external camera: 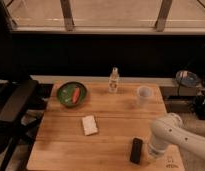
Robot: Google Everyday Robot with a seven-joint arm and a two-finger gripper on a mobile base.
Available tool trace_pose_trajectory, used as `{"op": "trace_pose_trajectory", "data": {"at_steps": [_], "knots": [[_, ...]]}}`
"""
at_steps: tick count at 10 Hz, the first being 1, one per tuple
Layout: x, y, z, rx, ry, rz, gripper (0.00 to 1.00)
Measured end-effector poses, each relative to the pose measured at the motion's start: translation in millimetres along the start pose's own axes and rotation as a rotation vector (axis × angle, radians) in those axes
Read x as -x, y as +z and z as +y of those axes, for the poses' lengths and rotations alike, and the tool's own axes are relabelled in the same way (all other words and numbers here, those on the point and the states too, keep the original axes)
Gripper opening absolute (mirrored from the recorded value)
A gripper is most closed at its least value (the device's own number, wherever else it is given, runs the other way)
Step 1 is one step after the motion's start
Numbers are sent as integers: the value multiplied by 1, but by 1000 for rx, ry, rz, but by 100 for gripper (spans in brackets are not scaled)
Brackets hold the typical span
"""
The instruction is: Push the eraser across the table
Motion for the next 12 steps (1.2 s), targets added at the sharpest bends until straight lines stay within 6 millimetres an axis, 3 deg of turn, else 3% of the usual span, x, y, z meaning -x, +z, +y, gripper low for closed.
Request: {"op": "trace_pose_trajectory", "data": {"at_steps": [2, 7, 9, 12], "knots": [[17, -2, -2, -30, 22, 3, 0], [11, -4, -14, -5, 18, -1, 0], [34, -5, -9, -2, 12, 5, 0], [38, -8, -12, 1, 5, 11, 0]]}}
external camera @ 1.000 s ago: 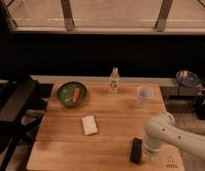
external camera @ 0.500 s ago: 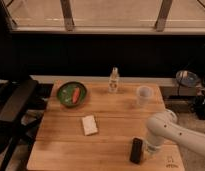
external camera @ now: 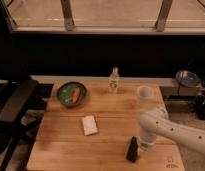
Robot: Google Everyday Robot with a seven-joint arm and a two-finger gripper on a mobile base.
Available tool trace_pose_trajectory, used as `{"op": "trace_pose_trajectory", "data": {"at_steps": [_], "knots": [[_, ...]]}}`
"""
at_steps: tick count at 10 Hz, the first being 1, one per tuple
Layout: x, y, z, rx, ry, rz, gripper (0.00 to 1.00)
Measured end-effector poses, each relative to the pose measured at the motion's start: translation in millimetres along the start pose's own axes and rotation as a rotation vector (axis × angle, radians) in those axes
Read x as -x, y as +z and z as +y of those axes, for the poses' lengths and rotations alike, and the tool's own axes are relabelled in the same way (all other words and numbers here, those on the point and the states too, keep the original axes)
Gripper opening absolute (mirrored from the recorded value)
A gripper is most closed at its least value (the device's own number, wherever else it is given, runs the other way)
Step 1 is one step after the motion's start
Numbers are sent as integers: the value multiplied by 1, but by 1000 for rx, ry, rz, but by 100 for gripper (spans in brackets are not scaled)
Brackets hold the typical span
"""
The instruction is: Push the eraser across the table
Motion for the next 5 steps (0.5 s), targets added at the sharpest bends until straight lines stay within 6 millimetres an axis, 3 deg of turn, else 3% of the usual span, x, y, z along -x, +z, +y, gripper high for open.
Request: {"op": "trace_pose_trajectory", "data": {"at_steps": [5], "knots": [[23, -5, 1, -1, -26, 18, 0]]}}
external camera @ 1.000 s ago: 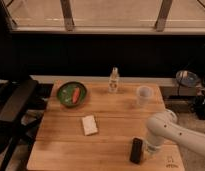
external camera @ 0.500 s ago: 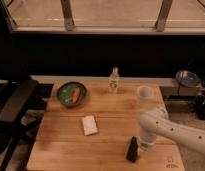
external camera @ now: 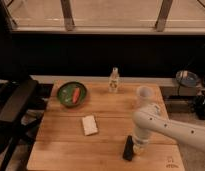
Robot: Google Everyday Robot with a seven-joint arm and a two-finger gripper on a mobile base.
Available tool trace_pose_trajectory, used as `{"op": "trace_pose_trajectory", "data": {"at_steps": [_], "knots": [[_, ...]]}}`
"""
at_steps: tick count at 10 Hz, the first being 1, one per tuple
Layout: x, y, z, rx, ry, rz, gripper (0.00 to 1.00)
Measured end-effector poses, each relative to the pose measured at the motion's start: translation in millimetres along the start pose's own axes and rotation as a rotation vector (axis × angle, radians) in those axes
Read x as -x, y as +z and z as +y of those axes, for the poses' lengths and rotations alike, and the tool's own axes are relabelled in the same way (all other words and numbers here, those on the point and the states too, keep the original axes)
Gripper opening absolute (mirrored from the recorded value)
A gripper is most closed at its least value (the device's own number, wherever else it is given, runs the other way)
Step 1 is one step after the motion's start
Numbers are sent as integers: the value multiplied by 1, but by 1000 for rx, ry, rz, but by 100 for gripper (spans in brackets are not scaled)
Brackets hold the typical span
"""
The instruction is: Push the eraser across the table
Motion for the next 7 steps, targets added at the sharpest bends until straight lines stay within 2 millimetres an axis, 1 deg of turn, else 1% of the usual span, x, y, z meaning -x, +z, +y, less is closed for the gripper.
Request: {"op": "trace_pose_trajectory", "data": {"at_steps": [2, 4, 7], "knots": [[6, -3, -1, -3, -13, 8, 0], [21, -6, 1, -5, -33, 14, 0], [33, -10, 1, -7, -58, 27, 0]]}}
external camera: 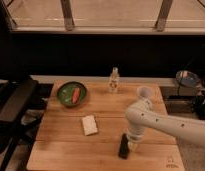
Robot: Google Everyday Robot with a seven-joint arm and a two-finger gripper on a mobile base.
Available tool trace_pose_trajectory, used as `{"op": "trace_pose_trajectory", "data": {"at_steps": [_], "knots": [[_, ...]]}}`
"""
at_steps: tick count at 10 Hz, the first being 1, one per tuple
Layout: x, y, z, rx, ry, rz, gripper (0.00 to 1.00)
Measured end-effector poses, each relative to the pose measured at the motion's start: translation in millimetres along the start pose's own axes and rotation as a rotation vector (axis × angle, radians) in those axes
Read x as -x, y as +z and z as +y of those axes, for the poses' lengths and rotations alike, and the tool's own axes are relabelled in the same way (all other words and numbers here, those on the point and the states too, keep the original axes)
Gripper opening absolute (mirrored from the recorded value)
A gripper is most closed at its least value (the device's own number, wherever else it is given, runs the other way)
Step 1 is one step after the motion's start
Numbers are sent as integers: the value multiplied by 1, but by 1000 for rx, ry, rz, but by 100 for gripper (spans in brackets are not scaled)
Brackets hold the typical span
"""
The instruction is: Push the eraser across the table
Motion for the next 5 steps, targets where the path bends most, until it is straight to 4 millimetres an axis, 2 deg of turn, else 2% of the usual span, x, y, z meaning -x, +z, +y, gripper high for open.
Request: {"op": "trace_pose_trajectory", "data": {"at_steps": [5], "knots": [[28, -7, 6, 1, -58, 21, 0]]}}
